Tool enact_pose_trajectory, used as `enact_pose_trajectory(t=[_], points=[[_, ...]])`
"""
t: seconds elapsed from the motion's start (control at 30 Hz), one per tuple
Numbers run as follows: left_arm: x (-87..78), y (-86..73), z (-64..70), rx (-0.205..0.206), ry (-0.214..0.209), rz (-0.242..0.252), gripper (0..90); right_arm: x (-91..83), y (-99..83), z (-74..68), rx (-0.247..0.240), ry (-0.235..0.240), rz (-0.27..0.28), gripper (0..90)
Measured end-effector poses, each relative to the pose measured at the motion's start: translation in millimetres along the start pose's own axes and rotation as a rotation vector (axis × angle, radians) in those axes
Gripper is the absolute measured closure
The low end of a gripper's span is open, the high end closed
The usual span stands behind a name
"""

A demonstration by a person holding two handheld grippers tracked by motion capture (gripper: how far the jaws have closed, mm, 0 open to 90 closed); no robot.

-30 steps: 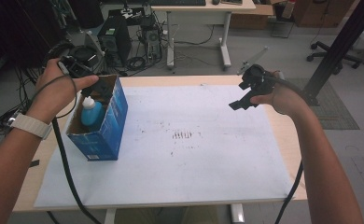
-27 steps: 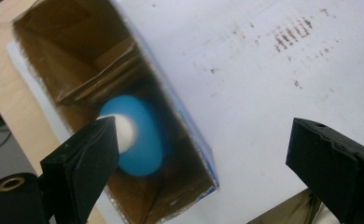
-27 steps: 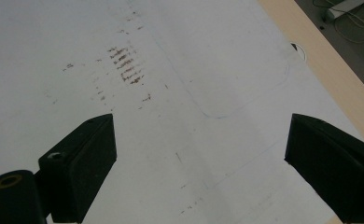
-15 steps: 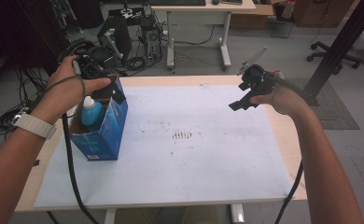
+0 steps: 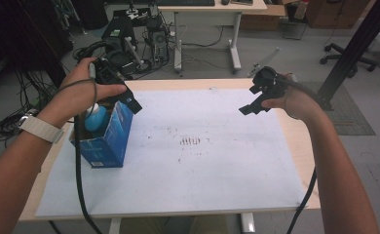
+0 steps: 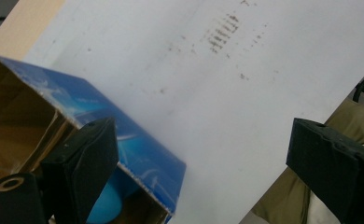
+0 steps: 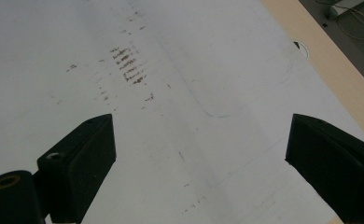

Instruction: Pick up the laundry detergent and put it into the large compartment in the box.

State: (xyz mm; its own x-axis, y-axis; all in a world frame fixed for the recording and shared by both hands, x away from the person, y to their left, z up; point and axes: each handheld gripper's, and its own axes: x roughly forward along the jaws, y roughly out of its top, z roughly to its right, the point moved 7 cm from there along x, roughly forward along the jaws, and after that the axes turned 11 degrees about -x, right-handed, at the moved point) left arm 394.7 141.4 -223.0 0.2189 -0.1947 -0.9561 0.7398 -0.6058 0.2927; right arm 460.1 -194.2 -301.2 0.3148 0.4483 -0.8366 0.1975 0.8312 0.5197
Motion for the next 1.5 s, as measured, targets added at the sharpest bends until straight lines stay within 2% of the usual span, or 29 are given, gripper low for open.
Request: enact_pose_trajectory(t=[0.1, 0.33, 0.5, 0.77, 1.03, 1.5], points=[[2.0, 2.5, 4.7, 0.03, -0.013, 0.0, 9.4, 0.2, -0.2, -0.4, 0.0, 0.001, -0.002, 8.4], [6.5, 5.6, 12.2, 0.067, -0.027, -0.021, 9.7, 0.3, -0.8, -0.7, 0.005, 0.003, -0.004, 8.4], [9.8, 7.6, 18.9, 0.115, -0.044, -0.032, 9.7, 0.9, -0.6, -0.3, 0.007, 0.004, -0.004, 8.4], [15.7, 13.2, 31.7, 0.198, -0.077, -0.017, 9.7, 3.5, 0.1, 0.0, 0.006, 0.008, -0.007, 8.4], [20.9, 15.4, 40.8, 0.243, -0.094, -0.029, 9.7, 4.7, 0.4, 0.6, 0.007, 0.01, -0.009, 8.4], [28.7, 20.2, 53.2, 0.314, -0.107, -0.013, 9.7, 4.8, -0.4, 1.4, 0.01, 0.013, -0.008, 8.4]])
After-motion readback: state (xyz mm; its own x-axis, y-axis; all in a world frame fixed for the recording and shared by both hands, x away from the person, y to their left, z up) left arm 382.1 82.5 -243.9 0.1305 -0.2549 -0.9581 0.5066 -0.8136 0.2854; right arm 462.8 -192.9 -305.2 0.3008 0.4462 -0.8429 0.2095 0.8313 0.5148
